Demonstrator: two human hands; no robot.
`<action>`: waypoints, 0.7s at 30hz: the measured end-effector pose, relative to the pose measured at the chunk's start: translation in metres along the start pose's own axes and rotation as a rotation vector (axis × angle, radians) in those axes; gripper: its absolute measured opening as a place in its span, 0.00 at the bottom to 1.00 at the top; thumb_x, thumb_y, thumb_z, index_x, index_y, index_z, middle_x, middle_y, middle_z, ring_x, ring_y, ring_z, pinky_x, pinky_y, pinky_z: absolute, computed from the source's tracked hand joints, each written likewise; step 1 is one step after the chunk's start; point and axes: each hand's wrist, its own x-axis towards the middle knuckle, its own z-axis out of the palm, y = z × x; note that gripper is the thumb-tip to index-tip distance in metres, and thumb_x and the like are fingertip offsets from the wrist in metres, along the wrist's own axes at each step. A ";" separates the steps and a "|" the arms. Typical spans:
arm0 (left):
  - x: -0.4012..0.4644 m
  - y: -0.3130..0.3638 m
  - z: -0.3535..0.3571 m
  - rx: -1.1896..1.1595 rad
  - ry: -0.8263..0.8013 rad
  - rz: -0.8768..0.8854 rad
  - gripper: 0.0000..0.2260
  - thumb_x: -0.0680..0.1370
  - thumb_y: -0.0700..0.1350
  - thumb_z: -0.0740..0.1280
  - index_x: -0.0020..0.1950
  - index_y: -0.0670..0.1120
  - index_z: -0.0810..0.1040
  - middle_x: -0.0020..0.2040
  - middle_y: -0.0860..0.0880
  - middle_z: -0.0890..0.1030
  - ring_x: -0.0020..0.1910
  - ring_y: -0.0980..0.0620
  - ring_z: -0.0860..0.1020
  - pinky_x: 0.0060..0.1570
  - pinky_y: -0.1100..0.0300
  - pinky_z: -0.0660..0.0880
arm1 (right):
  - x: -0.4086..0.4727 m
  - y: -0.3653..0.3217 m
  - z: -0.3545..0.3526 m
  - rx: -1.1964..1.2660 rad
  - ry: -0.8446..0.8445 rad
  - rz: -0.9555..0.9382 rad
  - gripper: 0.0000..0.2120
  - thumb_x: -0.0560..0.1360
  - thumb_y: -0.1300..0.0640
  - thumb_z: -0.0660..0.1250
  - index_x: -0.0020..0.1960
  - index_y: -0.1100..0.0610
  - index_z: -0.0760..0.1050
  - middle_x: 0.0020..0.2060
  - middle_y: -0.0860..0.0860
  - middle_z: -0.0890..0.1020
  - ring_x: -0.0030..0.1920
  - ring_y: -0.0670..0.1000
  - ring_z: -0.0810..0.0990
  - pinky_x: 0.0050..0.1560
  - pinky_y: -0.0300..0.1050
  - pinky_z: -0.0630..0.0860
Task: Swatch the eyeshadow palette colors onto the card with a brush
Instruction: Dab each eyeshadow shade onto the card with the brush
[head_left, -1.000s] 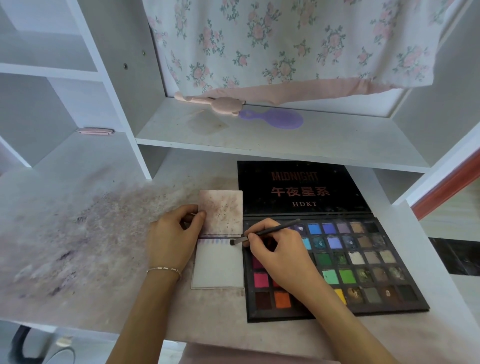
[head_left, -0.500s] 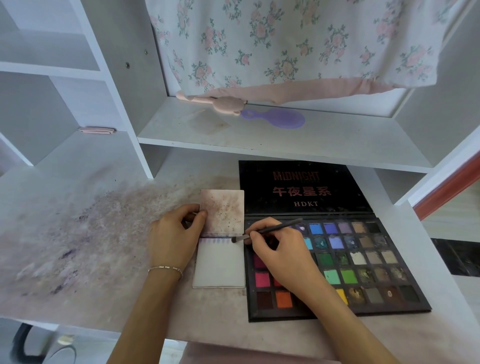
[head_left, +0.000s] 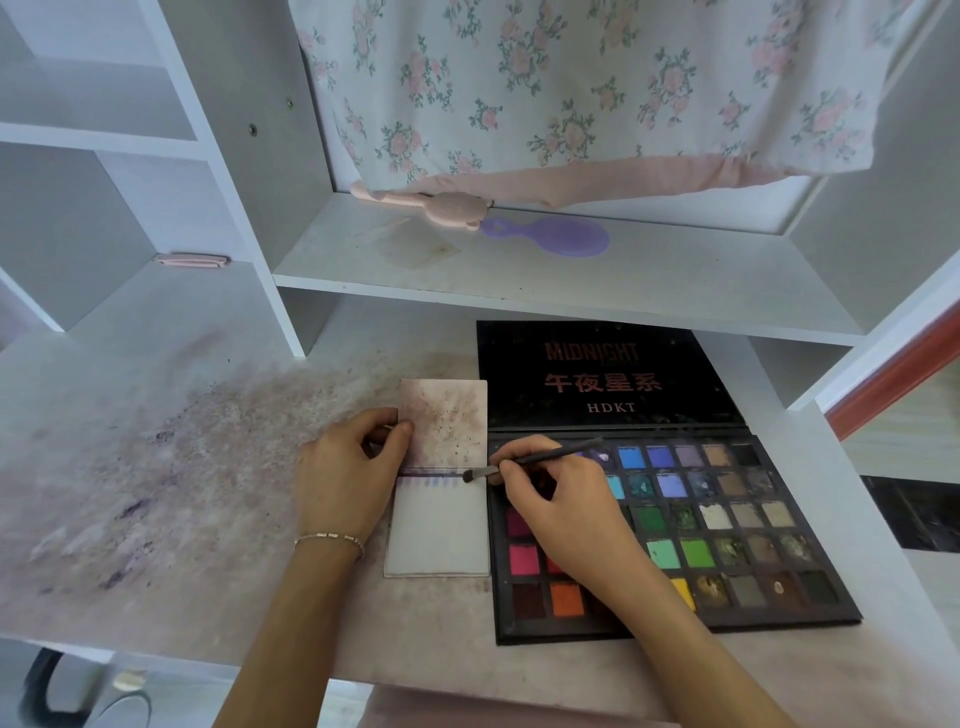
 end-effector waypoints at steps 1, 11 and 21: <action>0.000 0.000 0.000 -0.001 -0.002 -0.003 0.06 0.73 0.45 0.69 0.48 0.48 0.82 0.36 0.55 0.78 0.37 0.54 0.75 0.44 0.59 0.72 | 0.001 0.000 0.000 0.020 0.020 -0.004 0.08 0.76 0.58 0.62 0.43 0.45 0.73 0.36 0.47 0.81 0.38 0.43 0.78 0.36 0.34 0.75; 0.001 -0.002 0.000 -0.010 -0.003 0.003 0.06 0.72 0.46 0.69 0.47 0.48 0.82 0.35 0.55 0.78 0.37 0.53 0.76 0.43 0.59 0.72 | -0.005 0.002 -0.015 0.184 0.216 0.009 0.11 0.76 0.60 0.60 0.44 0.44 0.76 0.37 0.46 0.83 0.38 0.56 0.79 0.39 0.50 0.77; 0.003 -0.005 0.000 -0.019 0.004 0.001 0.06 0.72 0.46 0.69 0.47 0.47 0.82 0.35 0.54 0.78 0.37 0.51 0.76 0.44 0.59 0.72 | -0.017 0.024 -0.071 0.143 0.455 0.046 0.12 0.77 0.64 0.59 0.44 0.47 0.72 0.39 0.46 0.81 0.41 0.37 0.80 0.35 0.29 0.76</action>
